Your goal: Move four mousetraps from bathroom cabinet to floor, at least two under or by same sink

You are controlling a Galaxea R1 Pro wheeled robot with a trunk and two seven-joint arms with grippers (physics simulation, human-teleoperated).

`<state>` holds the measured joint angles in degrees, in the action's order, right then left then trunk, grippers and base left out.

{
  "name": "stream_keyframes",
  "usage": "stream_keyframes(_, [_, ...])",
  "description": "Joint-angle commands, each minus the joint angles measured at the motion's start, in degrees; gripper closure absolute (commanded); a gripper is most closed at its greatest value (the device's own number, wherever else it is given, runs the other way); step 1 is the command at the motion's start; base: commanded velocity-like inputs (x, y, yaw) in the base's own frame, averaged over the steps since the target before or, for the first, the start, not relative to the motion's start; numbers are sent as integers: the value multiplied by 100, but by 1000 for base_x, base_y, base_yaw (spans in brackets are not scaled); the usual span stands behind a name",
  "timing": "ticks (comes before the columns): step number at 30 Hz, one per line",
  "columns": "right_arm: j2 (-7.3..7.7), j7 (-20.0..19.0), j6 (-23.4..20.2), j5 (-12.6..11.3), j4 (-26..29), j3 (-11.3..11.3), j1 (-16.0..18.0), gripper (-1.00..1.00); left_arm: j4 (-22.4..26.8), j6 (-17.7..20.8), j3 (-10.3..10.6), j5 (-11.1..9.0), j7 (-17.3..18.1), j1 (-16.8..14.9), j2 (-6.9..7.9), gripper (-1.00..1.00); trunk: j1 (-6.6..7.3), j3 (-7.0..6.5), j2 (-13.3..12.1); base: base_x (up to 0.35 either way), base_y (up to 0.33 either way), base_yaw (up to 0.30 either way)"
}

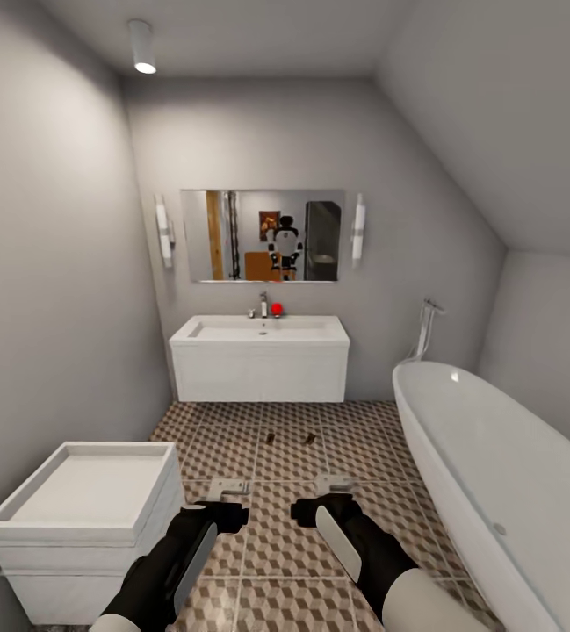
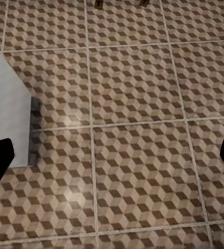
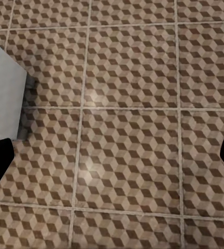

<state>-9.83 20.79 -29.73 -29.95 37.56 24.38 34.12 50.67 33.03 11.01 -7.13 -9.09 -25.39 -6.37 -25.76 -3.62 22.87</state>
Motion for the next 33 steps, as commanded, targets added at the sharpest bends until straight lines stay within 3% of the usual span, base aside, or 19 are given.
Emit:
stream_keyframes(1, [2, 56, -12, -61, 6, 27, 4, -100, 5, 20, 16, -61, -49, -1, 3, -100, -2, 5, 5, -35, 229, -20])
stream_keyframes(19, [-1, 33, -40, -63, 6, 29, 3, -100, 4, 20, 15, -61, 75, -1, 2, -100, -2, 55, 5, -59, 220, -175])
stream_keyframes(33, [-1, 30, -41, -64, 6, 30, 1, -100, 4, 20, 15, -54, 90, -1, 4, -100, -2, 105, 5, -16, 47, -254])
